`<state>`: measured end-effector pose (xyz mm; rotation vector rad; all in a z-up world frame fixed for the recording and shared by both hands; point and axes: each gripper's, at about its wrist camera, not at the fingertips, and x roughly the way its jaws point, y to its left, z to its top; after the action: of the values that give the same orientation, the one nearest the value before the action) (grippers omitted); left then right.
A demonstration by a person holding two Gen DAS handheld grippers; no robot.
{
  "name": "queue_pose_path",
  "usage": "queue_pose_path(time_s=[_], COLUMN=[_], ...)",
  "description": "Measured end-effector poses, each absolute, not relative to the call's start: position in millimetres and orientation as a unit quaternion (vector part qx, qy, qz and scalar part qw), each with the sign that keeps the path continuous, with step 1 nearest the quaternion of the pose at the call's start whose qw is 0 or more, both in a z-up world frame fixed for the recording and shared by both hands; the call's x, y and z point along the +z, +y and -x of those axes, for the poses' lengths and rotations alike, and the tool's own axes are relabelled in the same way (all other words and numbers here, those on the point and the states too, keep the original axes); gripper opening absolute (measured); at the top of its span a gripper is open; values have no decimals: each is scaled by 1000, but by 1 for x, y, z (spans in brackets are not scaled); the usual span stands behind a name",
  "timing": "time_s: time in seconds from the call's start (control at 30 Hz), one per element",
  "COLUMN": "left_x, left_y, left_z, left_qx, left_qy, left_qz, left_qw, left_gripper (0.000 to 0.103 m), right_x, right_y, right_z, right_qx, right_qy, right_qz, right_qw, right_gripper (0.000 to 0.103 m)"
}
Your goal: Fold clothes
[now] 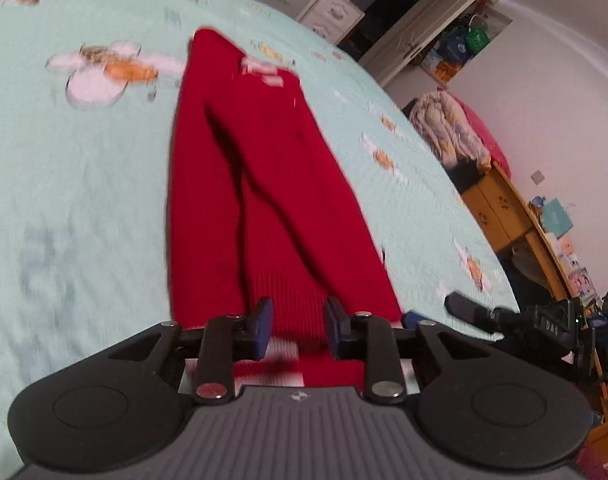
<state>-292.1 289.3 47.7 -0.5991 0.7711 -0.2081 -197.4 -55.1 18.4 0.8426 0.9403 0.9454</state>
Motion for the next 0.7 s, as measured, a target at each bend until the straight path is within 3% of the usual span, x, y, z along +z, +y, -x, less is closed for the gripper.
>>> queue_pose_path(time_s=[0.13,0.2,0.23,0.43,0.7], left_x=[33,33,35,47,46], left_y=[275,274,274,279,276], left_z=[296,295,295,297,299], left_qx=[-101,-100,-100,-99,-100], left_qy=[395,396,392,368,381], left_qz=[283,283,285,297,289], left_qw=[868,868,869,876,873], left_gripper=[28,26,26,29,30], right_x=[-3,-14,-17,3,9], right_y=[-58,-58,-59,-73,-68], right_z=[210,213,213,206,206], right_qx=[400,386,380,403,415], right_qy=[442,454,456,419,426], right_qz=[-396,-393,-397,-439,-410], right_qw=[698,701,700,685,692], right_gripper=[46,21,19,37,39])
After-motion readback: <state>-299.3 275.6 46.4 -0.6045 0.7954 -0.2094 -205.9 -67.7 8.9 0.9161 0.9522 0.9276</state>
